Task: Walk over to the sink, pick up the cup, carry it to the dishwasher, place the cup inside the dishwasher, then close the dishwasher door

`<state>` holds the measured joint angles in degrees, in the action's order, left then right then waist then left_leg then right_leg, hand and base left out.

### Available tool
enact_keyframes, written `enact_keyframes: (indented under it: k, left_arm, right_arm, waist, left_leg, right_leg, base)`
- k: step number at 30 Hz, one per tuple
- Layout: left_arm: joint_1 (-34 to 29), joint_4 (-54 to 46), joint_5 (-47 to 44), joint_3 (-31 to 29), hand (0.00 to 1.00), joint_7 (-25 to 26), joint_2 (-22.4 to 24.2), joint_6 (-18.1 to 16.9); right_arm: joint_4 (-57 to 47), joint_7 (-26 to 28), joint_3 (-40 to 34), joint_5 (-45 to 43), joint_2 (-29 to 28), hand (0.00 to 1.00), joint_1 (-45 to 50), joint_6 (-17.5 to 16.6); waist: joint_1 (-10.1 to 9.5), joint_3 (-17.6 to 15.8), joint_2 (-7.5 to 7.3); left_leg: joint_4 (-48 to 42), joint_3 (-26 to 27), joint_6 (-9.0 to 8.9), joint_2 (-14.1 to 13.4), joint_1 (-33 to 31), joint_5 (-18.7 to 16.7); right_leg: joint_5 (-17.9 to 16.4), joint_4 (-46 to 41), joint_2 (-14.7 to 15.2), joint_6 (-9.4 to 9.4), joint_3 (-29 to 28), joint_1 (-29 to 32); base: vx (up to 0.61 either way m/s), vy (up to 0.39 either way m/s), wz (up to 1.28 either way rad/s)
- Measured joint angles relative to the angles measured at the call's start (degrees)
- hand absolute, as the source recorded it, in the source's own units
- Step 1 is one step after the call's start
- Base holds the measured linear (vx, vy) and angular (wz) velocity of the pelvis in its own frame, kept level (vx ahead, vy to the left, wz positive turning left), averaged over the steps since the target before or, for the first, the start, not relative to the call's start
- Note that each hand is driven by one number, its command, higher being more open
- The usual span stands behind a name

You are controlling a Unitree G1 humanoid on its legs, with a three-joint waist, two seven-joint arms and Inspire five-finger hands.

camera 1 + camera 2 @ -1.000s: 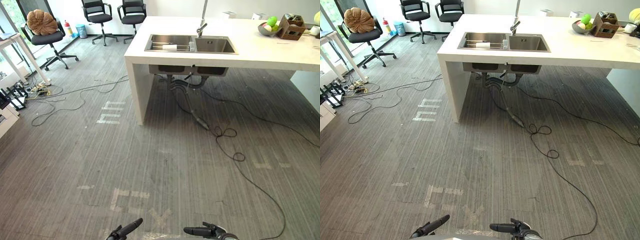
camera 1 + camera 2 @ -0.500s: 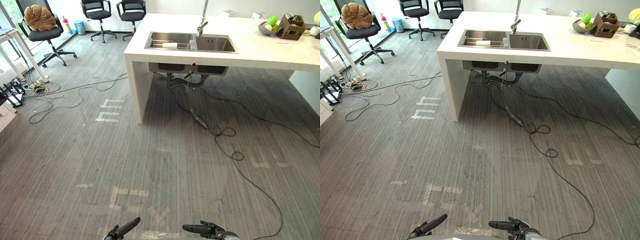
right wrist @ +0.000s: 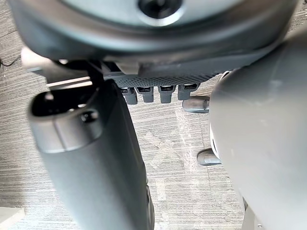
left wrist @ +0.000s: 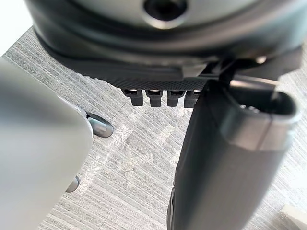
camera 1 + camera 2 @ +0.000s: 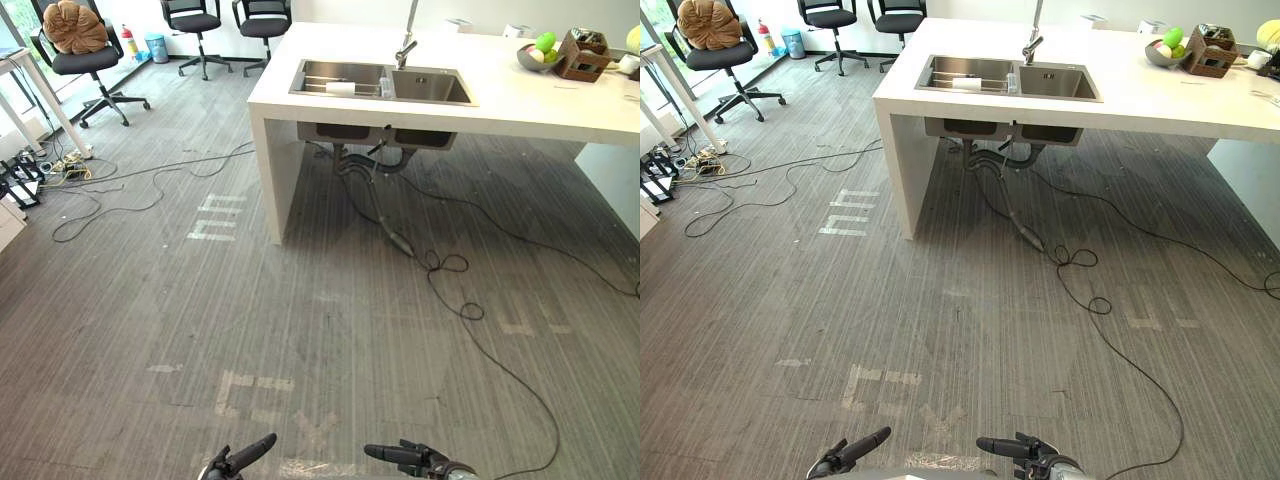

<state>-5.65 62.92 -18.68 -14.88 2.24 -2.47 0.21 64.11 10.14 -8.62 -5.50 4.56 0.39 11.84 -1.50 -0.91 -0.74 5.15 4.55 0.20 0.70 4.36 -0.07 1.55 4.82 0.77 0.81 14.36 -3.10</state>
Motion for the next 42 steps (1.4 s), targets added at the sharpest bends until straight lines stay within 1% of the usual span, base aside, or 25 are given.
enact_keyframes:
  k: [8,13,18,23,24,25,26,27,28,29,30,31,32,33,34,35,36,37,38,39,40,41,42]
  left_arm:
    - [0.03,0.04,-2.2,-1.62,1.0,0.0,-0.24,3.19]
    - [0.03,0.12,-1.99,-1.61,1.0,0.54,-0.24,2.87]
    - [0.02,0.15,-0.45,-1.55,1.0,1.69,-0.22,1.45]
    - [-0.06,0.13,-0.47,-1.46,1.0,2.61,-0.2,1.0]
    - [-0.14,0.07,-0.5,-1.43,1.0,2.76,-0.13,0.8]
    - [-0.25,-0.06,-0.6,-1.35,1.0,2.77,-0.15,0.71]
    - [-0.23,-0.09,-0.65,-1.32,1.0,2.77,-0.16,0.67]
    - [-0.06,-0.54,-0.69,-1.49,1.0,2.75,-0.21,0.49]
    - [-0.12,-0.94,-0.74,-1.64,1.0,2.77,-0.25,0.37]
    - [-0.44,-2.23,-1.16,-2.9,1.0,2.84,-0.4,0.2]
    - [-0.97,-2.77,-2.36,-4.66,1.0,3.24,-0.27,0.14]
    - [-1.28,-2.91,-3.12,-5.18,1.0,3.88,0.03,0.15]
    - [-1.76,-3.69,-4.02,-6.99,1.0,5.0,0.71,0.15]
    - [-1.86,-3.97,-4.64,-8.98,1.0,5.54,1.38,0.0]
    - [-1.85,-3.98,-4.57,-9.72,1.0,5.73,1.64,0.01]
    - [-1.74,-4.0,-4.19,-10.77,1.0,6.34,2.2,0.02]
    - [-1.56,-4.0,-3.6,-11.4,1.0,6.6,2.98,0.01]
    - [-1.34,-4.0,-3.05,-11.58,1.0,6.63,3.43,0.09]
    - [-0.77,-3.99,-1.93,-11.57,1.0,6.63,3.77,0.4]
    - [0.14,-3.99,-0.8,-11.64,1.0,6.6,3.49,0.81]
    - [0.61,-3.99,-0.14,-11.84,1.0,6.6,3.4,0.8]
    - [1.32,-3.98,0.88,-12.35,1.0,6.65,3.63,0.69]
    - [1.44,-4.01,0.9,-12.52,1.0,6.63,4.09,0.59]
  right_arm:
    - [0.53,0.89,-0.12,0.01,0.11,1.0,-0.3,-0.08]
    - [0.72,1.01,-0.1,0.01,0.13,1.0,-0.41,-0.25]
    - [0.71,0.91,-0.02,-1.33,0.04,1.0,-0.45,-0.73]
    - [0.66,0.91,0.0,-1.69,0.07,1.0,-0.44,-0.98]
    - [0.59,0.91,-0.05,-1.7,0.13,1.0,-0.39,-1.29]
    - [0.26,0.83,-0.1,-1.78,0.18,1.0,-0.38,-1.72]
    - [-0.27,0.69,-0.1,-1.85,0.23,1.0,-0.32,-2.07]
    - [-2.54,0.39,0.05,-2.02,0.4,1.0,-0.11,-3.02]
    - [-3.91,0.21,0.11,-2.25,0.43,1.0,0.05,-3.41]
    - [-5.76,-0.14,0.21,-2.41,0.25,1.0,0.37,-4.36]
    - [-6.31,-0.49,0.25,-2.77,0.11,1.0,0.79,-5.3]
    - [-6.28,-0.7,0.3,-3.48,0.09,1.0,1.13,-5.55]
    - [-5.97,-1.26,0.4,-4.2,0.01,1.0,1.34,-5.87]
    - [-5.33,-1.57,0.34,-4.59,0.13,1.0,1.25,-5.94]
    - [-5.03,-1.56,0.22,-4.63,0.17,1.0,1.19,-6.08]
    - [-4.95,-1.56,0.03,-4.95,0.37,1.0,1.23,-6.41]
    - [-4.8,-1.46,0.05,-5.69,0.68,1.0,1.43,-6.39]
    - [-4.82,-1.34,0.02,-5.8,0.76,1.0,1.82,-6.3]
    - [-5.02,-0.66,0.01,-6.39,1.03,1.0,2.25,-5.96]
    - [-5.09,0.14,0.07,-6.78,1.18,1.0,2.63,-5.36]
    - [-5.09,0.26,0.08,-6.89,1.16,1.0,2.83,-5.06]
    - [-5.11,0.71,0.08,-7.92,1.28,1.0,3.33,-4.74]
    - [-5.26,1.06,0.09,-8.22,1.67,1.0,3.77,-4.66]
  waist:
    - [0.2,-0.01,-0.09]
    - [0.36,-0.05,-0.18]
    - [0.51,-0.3,-0.58]
    - [0.54,-0.38,-0.69]
    - [0.53,-0.44,-0.66]
    - [0.54,-0.57,-0.66]
    - [0.56,-0.78,-0.67]
    - [0.53,-1.84,-0.9]
    - [0.53,-2.56,-0.92]
    - [0.6,-3.44,-2.16]
    - [0.54,-3.72,-2.65]
    - [0.64,-3.71,-2.62]
    - [0.7,-3.71,-2.61]
    - [0.71,-3.73,-2.52]
    - [0.73,-3.84,-2.4]
    - [0.74,-4.29,-1.74]
    - [0.77,-5.04,-0.56]
    - [0.84,-5.54,0.25]
    - [0.96,-6.08,0.9]
    - [0.97,-6.45,0.35]
    - [0.95,-6.67,-0.06]
    - [0.89,-6.63,-0.13]
    - [1.03,-6.26,0.62]
  left_leg:
    - [0.01,-0.4,0.09,0.07,0.0,0.06]
    - [0.0,-0.53,0.17,0.19,0.13,0.11]
    - [-0.02,-0.9,0.44,0.38,0.17,0.28]
    - [-0.25,-0.79,0.51,0.54,0.26,0.26]
    - [-0.36,-0.79,0.71,0.53,0.27,0.13]
    - [-0.61,-0.95,1.6,0.59,0.33,-0.71]
    - [-0.85,-1.08,2.25,0.66,0.4,-1.2]
    - [-3.23,-1.16,2.9,0.82,0.4,-2.47]
    - [-4.55,-1.21,3.06,1.03,0.46,-3.22]
    - [-6.62,-1.56,3.69,1.94,1.58,-4.46]
    - [-8.32,-1.83,3.92,2.25,2.72,-5.8]
    - [-9.0,-2.03,4.18,2.2,3.18,-6.27]
    - [-8.72,-2.51,4.27,2.12,4.22,-6.57]
    - [-8.31,-2.66,4.16,1.98,4.42,-6.89]
    - [-8.35,-2.71,4.03,1.78,4.43,-7.22]
    - [-8.6,-2.77,3.62,0.75,4.67,-8.21]
    - [-9.11,-2.79,2.93,-1.03,5.29,-9.49]
    - [-9.58,-2.84,2.32,-2.37,5.69,-10.49]
    - [-10.36,-3.09,1.01,-4.12,6.45,-12.28]
    - [-11.59,-3.92,-0.05,-4.78,7.45,-14.64]
    - [-12.34,-4.49,-0.53,-4.87,8.3,-16.07]
    - [-13.55,-5.82,-1.42,-5.46,10.33,-18.94]
    - [-13.47,-6.59,-1.39,-6.45,11.41,-20.07]
  right_leg:
    - [0.0,-0.01,0.06,0.0,0.19,-0.07]
    - [0.01,-0.01,0.16,0.01,0.27,-0.24]
    - [0.04,-0.02,0.32,0.07,0.57,-0.43]
    - [-0.02,-0.52,0.51,0.29,0.19,-0.22]
    - [-1.22,-3.13,0.83,0.8,0.18,0.85]
    - [-4.41,-10.0,1.88,1.63,0.15,3.59]
    - [-6.2,-15.25,2.66,2.42,-0.05,5.63]
    - [-8.09,-28.81,4.74,2.51,-0.83,11.19]
    - [-7.98,-36.03,5.95,1.58,-1.34,14.16]
    - [-6.7,-48.32,8.47,-1.72,-2.09,19.26]
    - [-7.12,-54.04,9.29,-1.22,-2.92,21.43]
    - [-7.17,-53.88,9.39,-1.16,-2.82,21.35]
    - [-7.25,-49.04,9.49,-1.16,-1.62,20.95]
    - [-7.19,-42.11,9.35,-1.1,-0.22,20.55]
    - [-7.1,-38.37,9.15,-0.98,0.55,20.31]
    - [-6.92,-31.06,8.08,-0.77,1.92,19.56]
    - [-6.07,-25.45,6.19,-0.38,2.17,18.91]
    - [-4.96,-22.14,4.86,-0.16,1.67,18.79]
    - [-2.78,-17.13,3.14,0.37,-0.41,18.91]
    - [-1.3,-14.35,2.99,0.97,-2.29,18.52]
    - [-1.17,-14.05,3.6,0.93,-3.09,17.91]
    - [1.95,-16.07,4.63,0.49,-3.18,16.92]
    - [2.57,-19.12,4.36,-0.05,-2.5,17.19]
  base:
    - [0.0,0.0,0.0]
    - [0.0,0.0,0.0]
    - [0.0,0.0,0.04]
    - [0.0,0.0,0.0]
    - [-0.03,0.026,0.01]
    - [-0.03,0.026,0.03]
    - [-0.06,0.062,0.07]
    - [-0.05,0.06,0.07]
    - [-0.05,0.091,0.13]
    - [0.0,0.072,0.19]
    - [0.04,0.07,0.22]
    - [0.09,0.055,0.24]
    - [0.15,0.031,0.16]
    - [0.17,0.011,0.09]
    - [0.21,-0.036,-0.06]
    - [0.26,-0.084,-0.1]
    - [0.28,-0.109,-0.08]
    - [0.31,-0.142,-0.02]
    - [0.44,-0.238,0.14]
    - [0.48,-0.271,0.24]
    - [0.45,-0.282,0.46]
    - [0.43,-0.29,0.49]
    - [0.71,-0.392,0.68]
